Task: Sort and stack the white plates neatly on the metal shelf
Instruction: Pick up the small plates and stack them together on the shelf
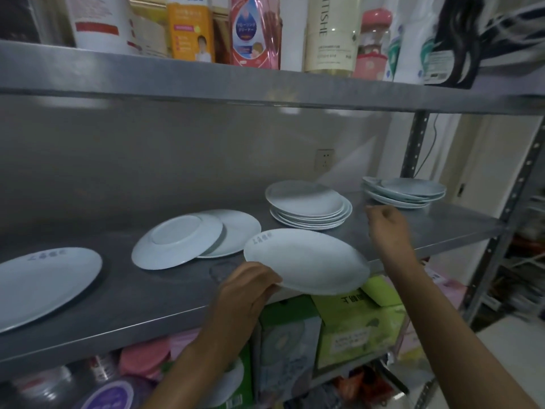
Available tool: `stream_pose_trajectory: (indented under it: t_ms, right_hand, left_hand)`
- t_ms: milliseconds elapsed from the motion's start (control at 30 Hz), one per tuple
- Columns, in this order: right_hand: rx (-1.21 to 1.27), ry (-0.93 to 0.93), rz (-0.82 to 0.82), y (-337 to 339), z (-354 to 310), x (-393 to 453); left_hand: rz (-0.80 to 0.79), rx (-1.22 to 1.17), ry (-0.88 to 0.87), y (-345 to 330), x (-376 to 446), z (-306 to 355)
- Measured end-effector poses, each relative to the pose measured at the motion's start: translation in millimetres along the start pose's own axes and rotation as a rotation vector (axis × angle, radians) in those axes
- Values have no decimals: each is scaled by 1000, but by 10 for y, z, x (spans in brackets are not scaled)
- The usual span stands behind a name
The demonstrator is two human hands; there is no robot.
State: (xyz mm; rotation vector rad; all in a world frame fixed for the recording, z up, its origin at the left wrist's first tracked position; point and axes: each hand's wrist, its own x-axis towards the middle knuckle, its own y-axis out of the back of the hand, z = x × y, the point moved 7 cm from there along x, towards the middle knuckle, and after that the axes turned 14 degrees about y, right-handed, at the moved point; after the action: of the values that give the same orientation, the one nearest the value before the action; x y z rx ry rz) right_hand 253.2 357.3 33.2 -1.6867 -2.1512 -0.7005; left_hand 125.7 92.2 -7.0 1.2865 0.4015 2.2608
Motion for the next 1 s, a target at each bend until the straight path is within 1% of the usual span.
stream_pose_trajectory:
  t_ms: [100, 300, 467, 633, 1000]
  right_hand:
    - [-16, 2, -21, -46, 56, -22]
    - [-11, -2, -44, -134, 160, -91]
    - [-7, 7, -74, -208, 178, -160]
    - [-15, 19, -102, -277, 199, -184]
    - [-48, 24, -131, -398, 166, -221]
  left_hand:
    - [-30, 14, 21, -107, -47, -65]
    - [5, 8, 49, -213, -63, -227]
    - [-30, 16, 53, -315, 18, -262]
    - [-86, 133, 67, -418, 69, -357]
    - [-136, 147, 81, -441, 56, -466]
